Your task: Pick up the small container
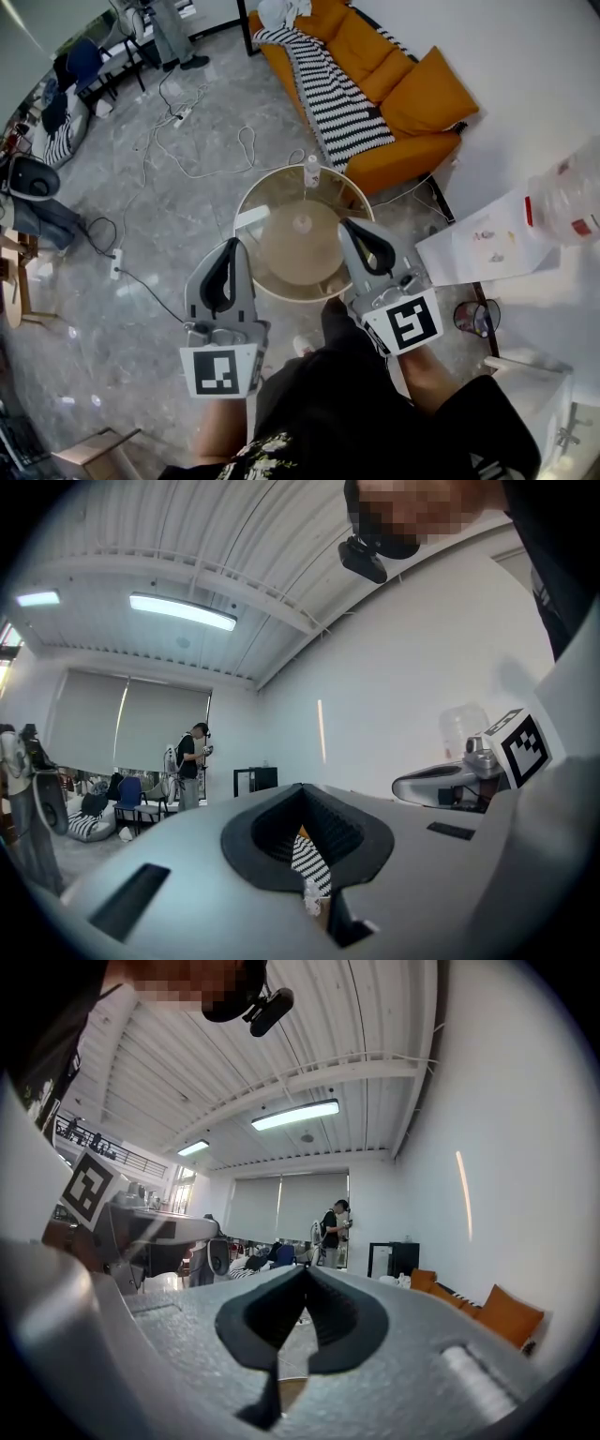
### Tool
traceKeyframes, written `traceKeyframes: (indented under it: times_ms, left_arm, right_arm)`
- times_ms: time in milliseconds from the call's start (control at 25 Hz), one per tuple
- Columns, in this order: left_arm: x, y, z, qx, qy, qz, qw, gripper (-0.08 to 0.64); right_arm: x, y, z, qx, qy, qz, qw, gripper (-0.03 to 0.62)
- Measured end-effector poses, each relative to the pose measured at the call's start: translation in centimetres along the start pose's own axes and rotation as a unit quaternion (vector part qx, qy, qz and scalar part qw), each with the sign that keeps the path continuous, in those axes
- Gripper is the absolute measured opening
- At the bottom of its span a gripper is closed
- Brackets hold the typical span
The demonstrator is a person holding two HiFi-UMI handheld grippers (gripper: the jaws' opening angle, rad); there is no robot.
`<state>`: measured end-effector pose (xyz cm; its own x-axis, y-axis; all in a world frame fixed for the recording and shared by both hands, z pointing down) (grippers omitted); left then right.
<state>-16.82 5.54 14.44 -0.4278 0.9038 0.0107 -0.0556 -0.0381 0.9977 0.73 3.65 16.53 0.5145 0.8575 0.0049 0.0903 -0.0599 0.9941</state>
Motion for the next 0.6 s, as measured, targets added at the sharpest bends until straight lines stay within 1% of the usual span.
traceKeyframes:
  times_ms: [80, 200, 320, 480, 600]
  left_arm:
    - [-1.7, 0.0, -0.3, 0.009, -0.006, -0.009, 0.9999, 0.006]
    - [-4.3, -0.6, -0.6, 0.003, -0.009, 0.011, 0.9999, 0.006]
    - [-7.2, -0.4, -0.3, 0.004, -0.014, 0.000, 0.9999, 0.006]
    - [-10.9, -0.6, 0.5, 0.001, -0.014, -0.002, 0.9999, 0.006]
    - [-13.2, -0.6, 1.0, 0.000, -0.021, -0.007, 0.9998, 0.006]
  right_arm:
    - [-1.2, -0.2, 1.1, 0.001, -0.007, 0.004, 1.000, -0.005]
    - [-2.9, -0.6, 2.6, -0.008, -0.027, 0.015, 0.999, -0.005]
    - [-4.3, -0.8, 4.8, -0.007, -0.037, 0.031, 0.999, -0.005]
    - [-5.6, -0.5, 7.8, 0.002, -0.046, 0.033, 0.998, -0.003]
    - [-7.2, -0.1, 9.8, 0.002, -0.055, 0.037, 0.998, -0.003]
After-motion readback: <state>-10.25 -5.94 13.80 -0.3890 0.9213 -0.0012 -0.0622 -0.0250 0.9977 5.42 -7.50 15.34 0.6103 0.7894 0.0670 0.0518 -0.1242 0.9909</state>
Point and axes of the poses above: the fingertips, and each gripper's own axes: x backward along the fingers, z to its right, y out of its underside, the point moved 4 cm from there along x, backward along the fingers, and after that the axes turned 2 degrees about y, right-handed, at the moved point
